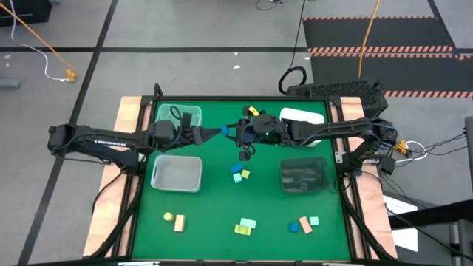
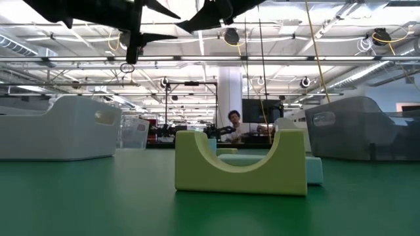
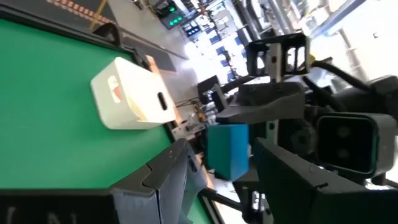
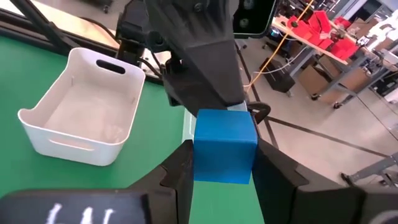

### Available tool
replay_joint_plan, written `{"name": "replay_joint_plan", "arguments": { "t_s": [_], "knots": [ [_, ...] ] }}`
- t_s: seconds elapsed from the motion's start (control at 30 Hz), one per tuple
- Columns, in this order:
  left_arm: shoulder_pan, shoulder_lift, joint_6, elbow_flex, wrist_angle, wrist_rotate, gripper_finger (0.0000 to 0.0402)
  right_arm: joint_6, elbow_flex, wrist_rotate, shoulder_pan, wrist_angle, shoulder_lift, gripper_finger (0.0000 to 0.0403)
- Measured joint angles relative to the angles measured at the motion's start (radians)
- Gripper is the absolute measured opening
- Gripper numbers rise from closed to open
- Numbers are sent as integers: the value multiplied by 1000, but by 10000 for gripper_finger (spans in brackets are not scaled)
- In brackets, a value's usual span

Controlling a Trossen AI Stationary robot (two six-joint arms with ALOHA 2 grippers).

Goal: Sort & place blocks by color
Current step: Put the top blue block into the white transparent bin

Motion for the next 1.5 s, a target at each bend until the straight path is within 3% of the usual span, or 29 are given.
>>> {"name": "replay_joint_plan", "arguments": {
  "t_s": [0.3, 0.73, 0.83, 1.0, 1.13, 1.5],
  "knots": [
    [21, 21, 1, 0, 28, 94, 187, -4, 0, -25, 5, 134, 74, 116],
    [20, 19, 1, -1, 13, 97, 184, 7, 0, -9, 5, 188, 92, 116],
    [20, 19, 1, 0, 11, 95, 163, 8, 0, 4, 5, 188, 92, 116],
    [21, 19, 31, -1, 7, 92, 89, 9, 0, 8, 5, 182, 92, 116],
    [20, 20, 42, -1, 6, 94, 86, 13, 1, 7, 5, 162, 91, 118],
    [27, 18, 57, 2, 28, 99, 86, 206, -2, 13, 3, -24, 35, 197]
  ]
}}
